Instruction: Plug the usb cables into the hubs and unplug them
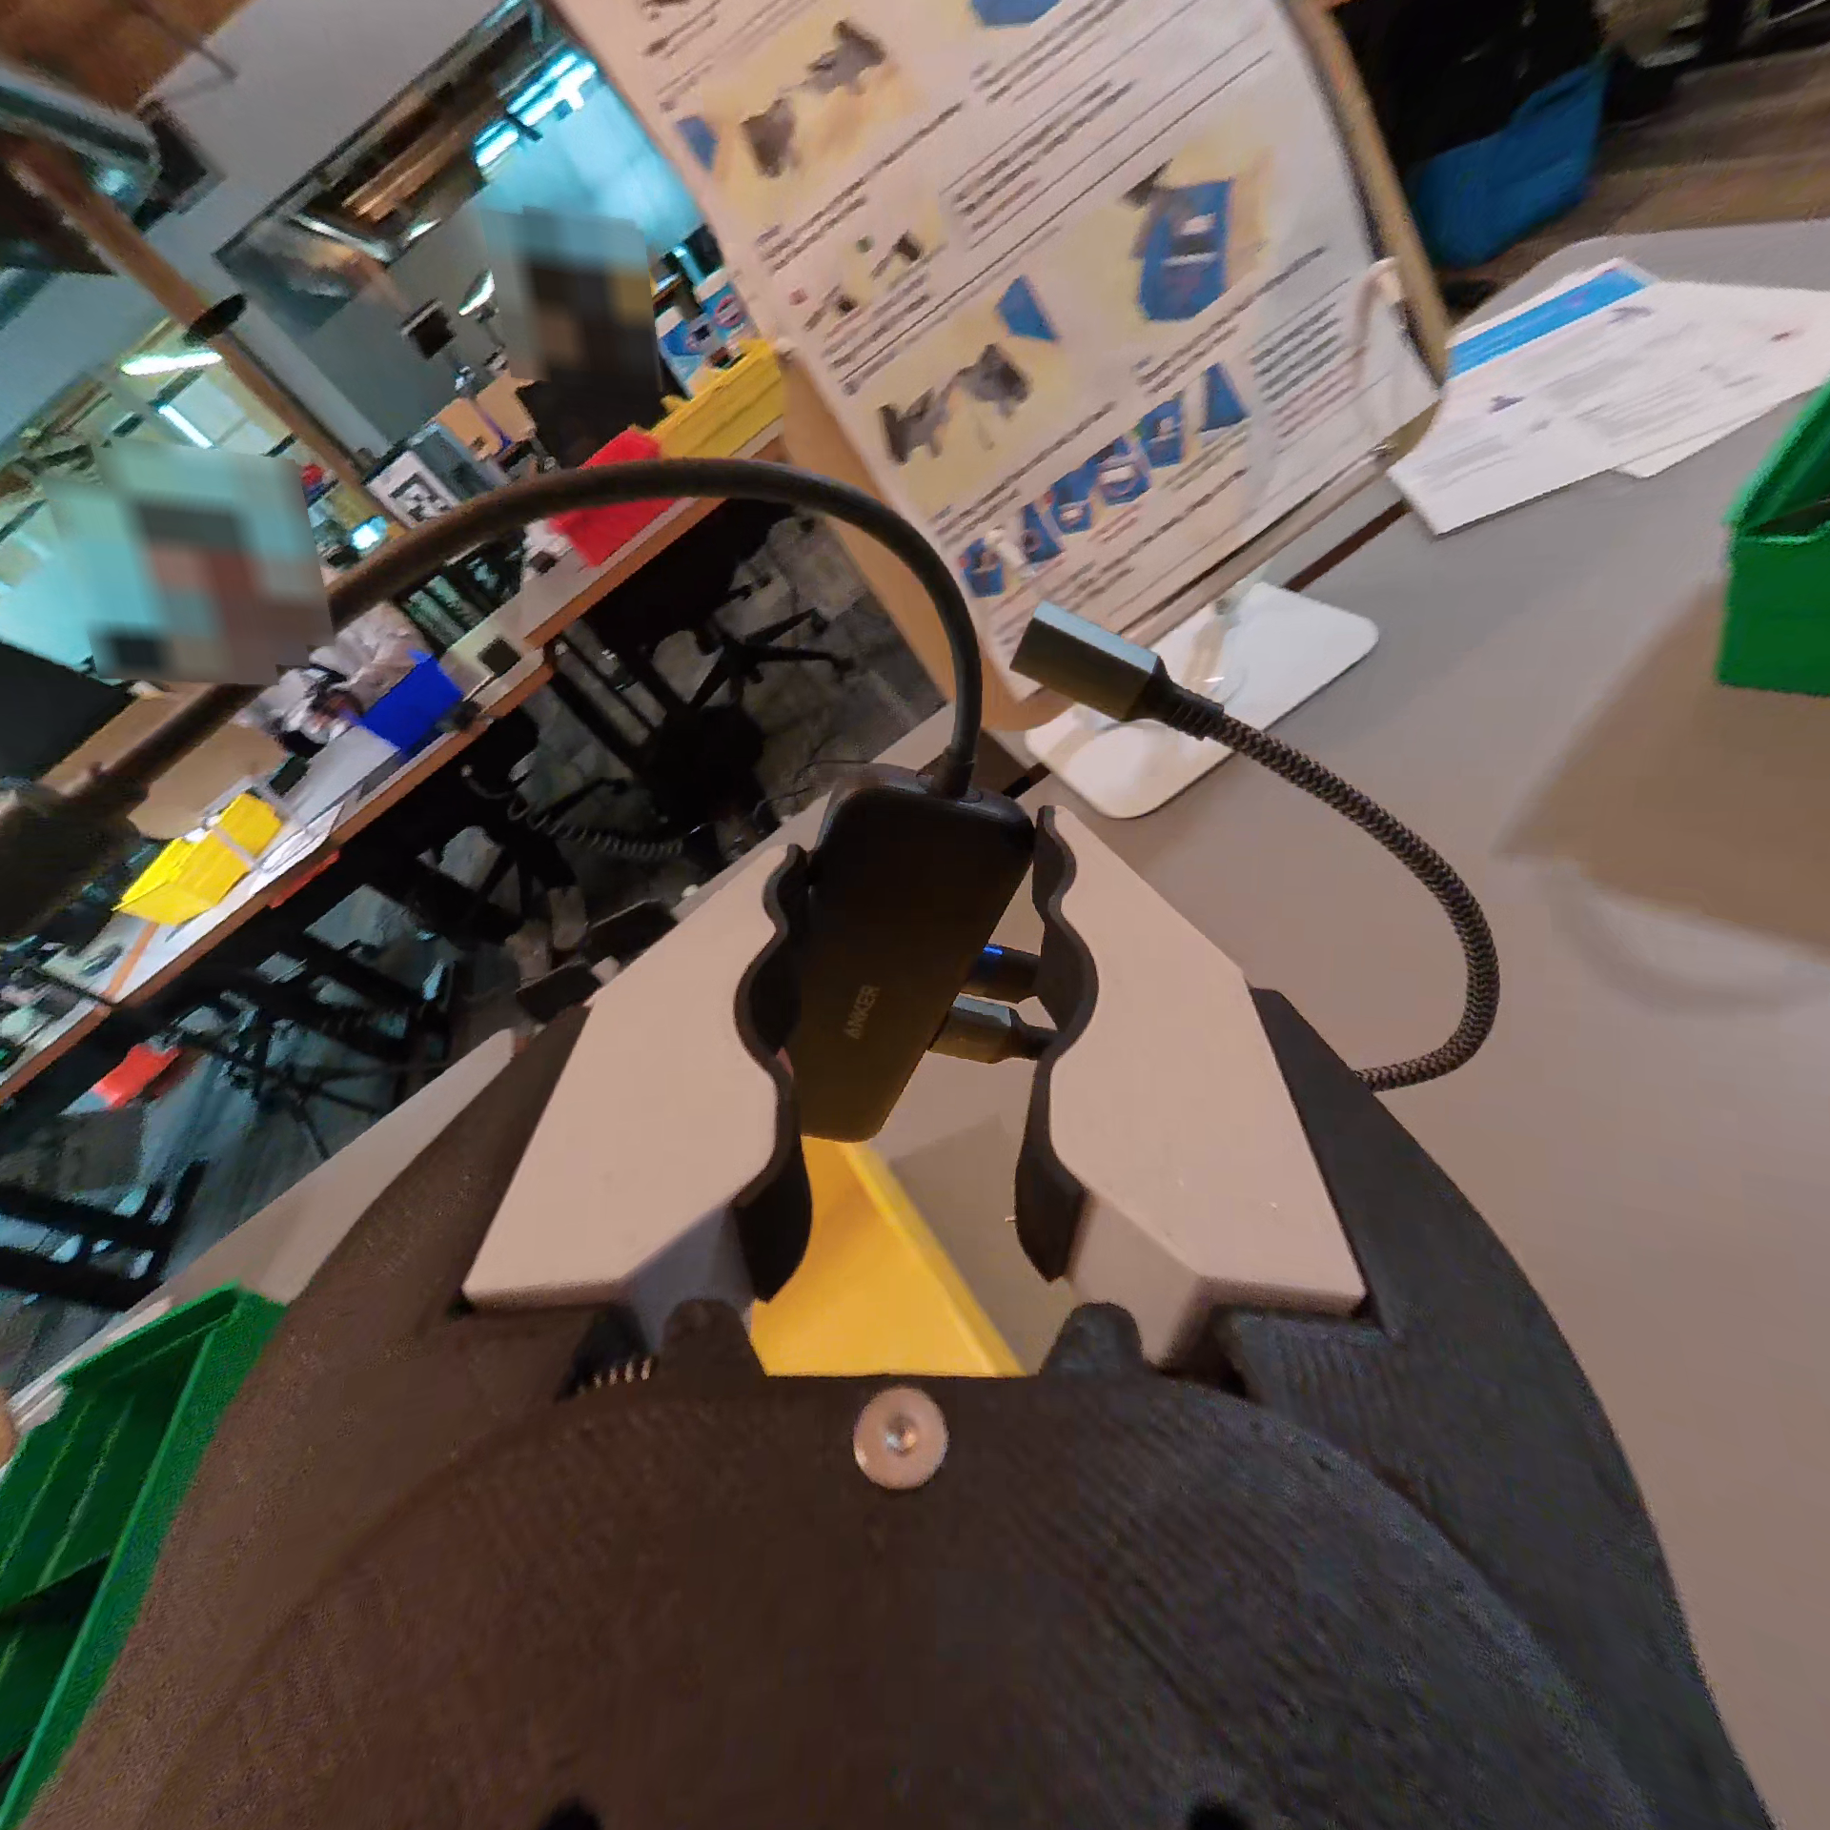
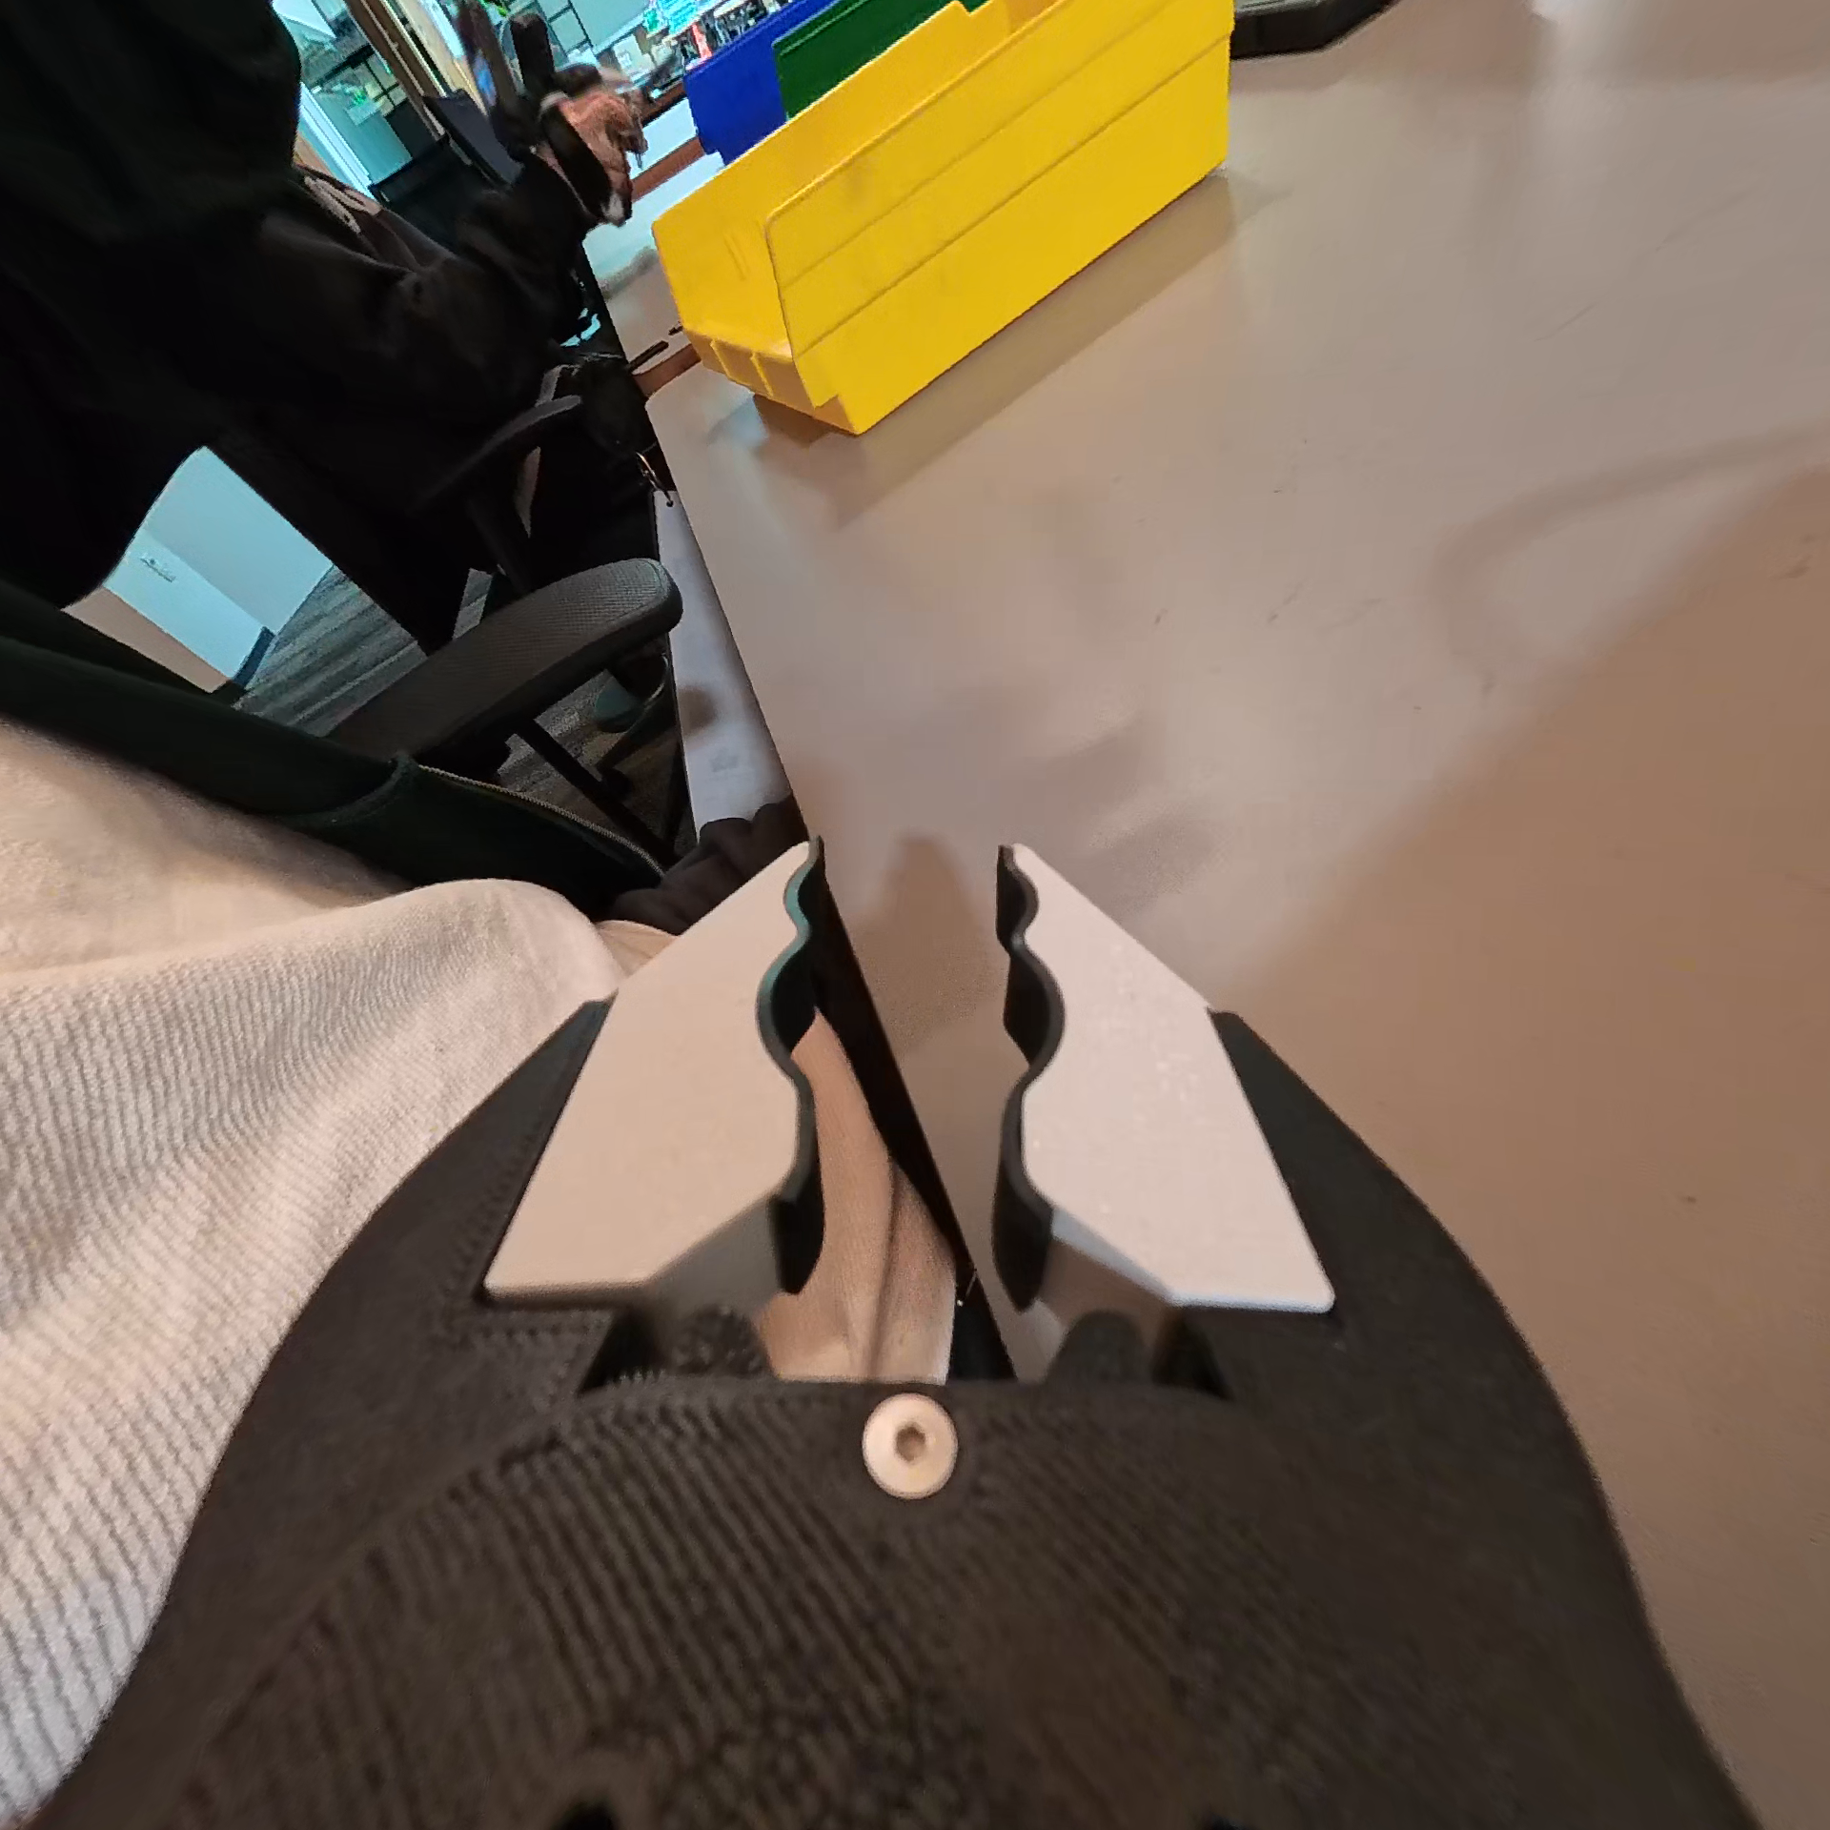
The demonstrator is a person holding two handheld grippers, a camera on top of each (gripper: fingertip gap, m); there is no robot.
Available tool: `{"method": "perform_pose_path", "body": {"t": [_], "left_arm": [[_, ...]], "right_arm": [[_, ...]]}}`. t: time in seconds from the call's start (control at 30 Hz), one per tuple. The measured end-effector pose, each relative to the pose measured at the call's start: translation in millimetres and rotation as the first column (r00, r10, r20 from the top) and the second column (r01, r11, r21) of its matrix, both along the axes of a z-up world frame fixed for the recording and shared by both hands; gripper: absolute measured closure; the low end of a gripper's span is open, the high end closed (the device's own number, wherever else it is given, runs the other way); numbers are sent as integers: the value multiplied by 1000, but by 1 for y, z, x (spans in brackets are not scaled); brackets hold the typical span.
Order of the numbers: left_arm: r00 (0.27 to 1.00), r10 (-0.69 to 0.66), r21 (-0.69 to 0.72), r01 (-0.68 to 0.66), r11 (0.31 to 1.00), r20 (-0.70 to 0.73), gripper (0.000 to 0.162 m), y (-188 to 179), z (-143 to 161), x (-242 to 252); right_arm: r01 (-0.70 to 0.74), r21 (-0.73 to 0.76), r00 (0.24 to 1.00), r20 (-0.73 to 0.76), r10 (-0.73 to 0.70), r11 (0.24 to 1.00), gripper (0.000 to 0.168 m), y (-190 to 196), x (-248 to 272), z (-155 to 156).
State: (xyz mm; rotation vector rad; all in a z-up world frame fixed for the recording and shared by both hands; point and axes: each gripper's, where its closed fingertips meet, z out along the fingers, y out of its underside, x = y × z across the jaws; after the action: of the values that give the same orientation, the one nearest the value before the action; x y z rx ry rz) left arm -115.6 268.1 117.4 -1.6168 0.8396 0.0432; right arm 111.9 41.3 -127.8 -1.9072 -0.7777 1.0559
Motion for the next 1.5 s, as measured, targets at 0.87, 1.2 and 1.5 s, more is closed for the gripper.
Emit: {"method": "perform_pose_path", "body": {"t": [0.87, 1.2, 1.5], "left_arm": [[859, -362, -37, 402, 915, 362, 117, -130, -158, 180], [829, -325, -115, 416, 902, 455, 117, -131, -175, 183], [785, -298, -197, 464, 864, 542, 115, -129, -184, 191]], "right_arm": [[217, 363, 973, -1, -233, 906, 76, 31, -16, 36], [59, 230, 985, 146, -94, 971, 132, 44, -55, -3], [84, 106, 993, 70, -91, 991, 163, 53, -27, -3]]}}
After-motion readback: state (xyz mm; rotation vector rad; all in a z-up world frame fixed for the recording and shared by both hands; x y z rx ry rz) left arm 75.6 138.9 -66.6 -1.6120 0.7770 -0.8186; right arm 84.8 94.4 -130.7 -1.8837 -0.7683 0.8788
